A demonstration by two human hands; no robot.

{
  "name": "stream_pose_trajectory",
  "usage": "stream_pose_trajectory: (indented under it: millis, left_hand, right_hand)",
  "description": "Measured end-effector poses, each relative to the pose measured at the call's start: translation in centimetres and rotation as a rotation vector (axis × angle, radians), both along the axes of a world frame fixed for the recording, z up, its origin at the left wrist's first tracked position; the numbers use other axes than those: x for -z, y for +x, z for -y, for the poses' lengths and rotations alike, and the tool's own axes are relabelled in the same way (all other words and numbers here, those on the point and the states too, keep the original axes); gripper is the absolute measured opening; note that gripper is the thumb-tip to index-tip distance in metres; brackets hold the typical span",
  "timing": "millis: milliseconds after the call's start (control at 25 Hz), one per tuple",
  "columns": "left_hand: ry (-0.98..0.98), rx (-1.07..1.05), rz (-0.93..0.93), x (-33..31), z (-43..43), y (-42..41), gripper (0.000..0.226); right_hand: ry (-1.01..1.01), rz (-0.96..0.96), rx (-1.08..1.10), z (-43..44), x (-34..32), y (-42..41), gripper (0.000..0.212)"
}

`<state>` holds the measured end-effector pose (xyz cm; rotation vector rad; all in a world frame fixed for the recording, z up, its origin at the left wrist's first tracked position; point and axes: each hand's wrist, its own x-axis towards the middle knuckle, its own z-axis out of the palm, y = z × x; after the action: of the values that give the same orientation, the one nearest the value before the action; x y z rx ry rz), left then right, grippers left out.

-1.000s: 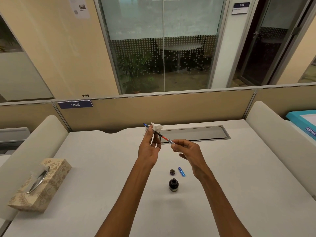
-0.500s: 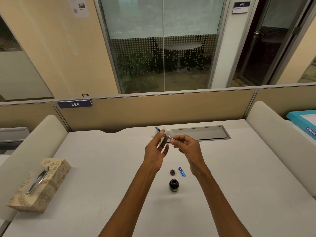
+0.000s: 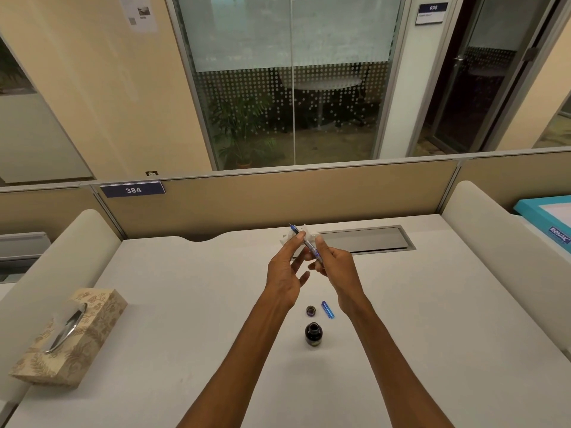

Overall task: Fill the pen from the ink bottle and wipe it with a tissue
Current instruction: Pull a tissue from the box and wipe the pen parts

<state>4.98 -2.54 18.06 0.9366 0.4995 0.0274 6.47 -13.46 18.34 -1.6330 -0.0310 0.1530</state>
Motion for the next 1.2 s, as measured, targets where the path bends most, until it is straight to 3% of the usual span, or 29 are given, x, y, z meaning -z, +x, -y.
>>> stream_pose_trajectory:
  millis: [200,280,480,600,720,880,1080,1200]
  left_hand:
    - [-0.064,-0.043,-0.015,0.4,0.1,0.0,0.030]
    - [-0.067,-0.037,-0.014,0.4,0.3,0.0,0.037]
    - [-0.060,-0.028,-0.012,0.5,0.4,-0.1,0.037]
    - [-0.082,-0.046,-0.007,0.5,0.2,-0.1,0.025]
    - [-0.079,-0.051,-0.008,0.6,0.2,-0.1,0.028]
    - [-0.076,-0.041,-0.004,0.5,0.3,-0.3,0.033]
    - [-0.090,-0.057,-0.007,0.4,0.3,-0.4,0.033]
    - [-0.084,-0.057,-0.006,0.4,0.2,-0.4,0.036]
  right_hand:
    - [0.097,0.011,-0.068,0.9,-0.3,-0.2,0.010]
    - [0.093,0.035,-0.033,0.8,-0.2,-0.2,0.002]
    - [0.033,-0.039,-0.033,0.3,-0.1,-0.1,0.033]
    - [0.072,-0.057,-0.079,0.7,0.3,-0.1,0.021]
    - [0.114,-0.037,-0.025,0.6,0.5,-0.1,0.007]
    - [0.091,-0.073,-0.010,0.3,0.5,-0.2,0.027]
    - [0.079,0.021,-0.036,0.7,1.1,0.3,0.006]
    - [0.056,0.024,-0.030,0.6,0.9,0.1,0.018]
